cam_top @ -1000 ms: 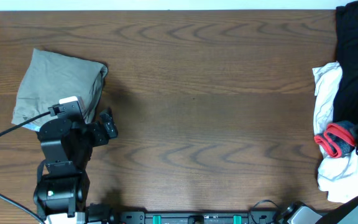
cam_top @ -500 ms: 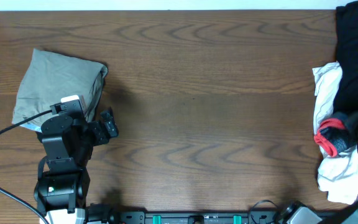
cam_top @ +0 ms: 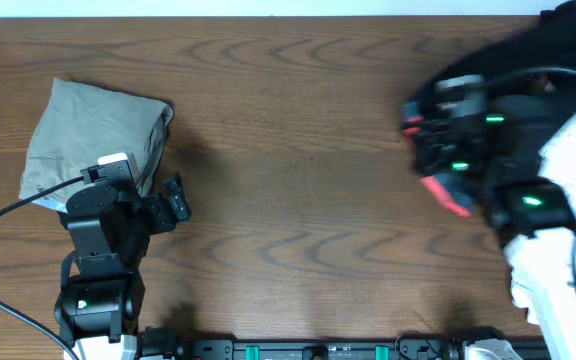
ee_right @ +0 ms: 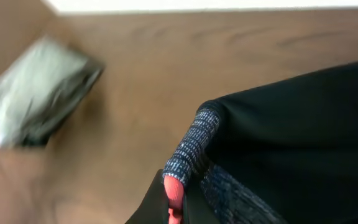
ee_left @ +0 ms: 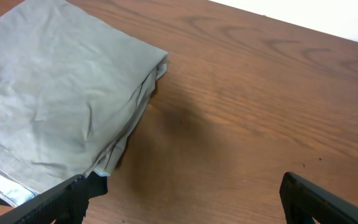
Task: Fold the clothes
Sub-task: 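Lift the black leggings with the right gripper and drag them leftward onto the table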
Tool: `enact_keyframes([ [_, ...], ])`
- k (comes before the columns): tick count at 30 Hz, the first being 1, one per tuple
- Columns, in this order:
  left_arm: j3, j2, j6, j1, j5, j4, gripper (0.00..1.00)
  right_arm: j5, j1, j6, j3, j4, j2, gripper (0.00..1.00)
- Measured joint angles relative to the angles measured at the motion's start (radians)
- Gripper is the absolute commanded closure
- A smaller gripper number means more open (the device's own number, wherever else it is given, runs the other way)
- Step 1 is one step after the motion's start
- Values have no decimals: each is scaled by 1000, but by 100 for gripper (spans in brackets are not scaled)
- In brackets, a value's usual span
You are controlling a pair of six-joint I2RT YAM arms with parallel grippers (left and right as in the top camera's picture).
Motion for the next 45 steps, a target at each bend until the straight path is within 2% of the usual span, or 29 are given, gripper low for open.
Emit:
enact_keyframes([
  [4, 0, 0, 0, 0, 0, 0, 2, 56, 200, -51, 0, 51, 131, 99],
  [8, 0, 0, 0, 0, 0, 0, 2, 81, 312, -78, 0, 120, 271, 95],
  [11, 0, 0, 0, 0, 0, 0, 2, 90, 357, -89, 0, 191, 375, 87],
  [13, 0, 0, 0, 0, 0, 0, 2, 94, 375, -93, 0, 222, 432, 73],
  [16, 0, 0, 0, 0, 0, 0, 2, 103, 383, -101, 0, 246, 479, 70],
  [18, 0, 0, 0, 0, 0, 2, 2, 134, 382, -102, 0, 244, 481, 65],
  [19, 0, 0, 0, 0, 0, 2, 2, 156, 379, -104, 0, 236, 475, 56],
  [21, 0, 0, -6, 0, 0, 8, 2, 198, 367, -101, 1, 204, 455, 44],
  [23, 0, 0, -30, 0, 0, 27, 2, 241, 341, -109, 3, 165, 415, 27],
  [25, 0, 0, -64, 0, 0, 42, 2, 273, 305, -106, 10, 138, 357, 22],
  [31, 0, 0, -198, 0, 11, 71, 2, 319, 164, -114, 57, 28, 166, 18],
  [35, 0, 21, -245, -10, 76, 103, 2, 361, 91, -121, 63, -85, 146, 16],
  [40, 0, 127, -273, -79, 177, 133, 1, 404, 0, -120, 61, -177, 168, 14],
  [41, 0, 158, -277, -98, 192, 140, 5, 409, -16, -119, 61, -188, 168, 14],
  [42, 0, 193, -285, -122, 204, 150, 18, 412, -34, -119, 61, -196, 168, 14],
  [45, 1, 309, -296, -190, 228, 204, 41, 422, -67, -114, 61, -220, 168, 18],
])
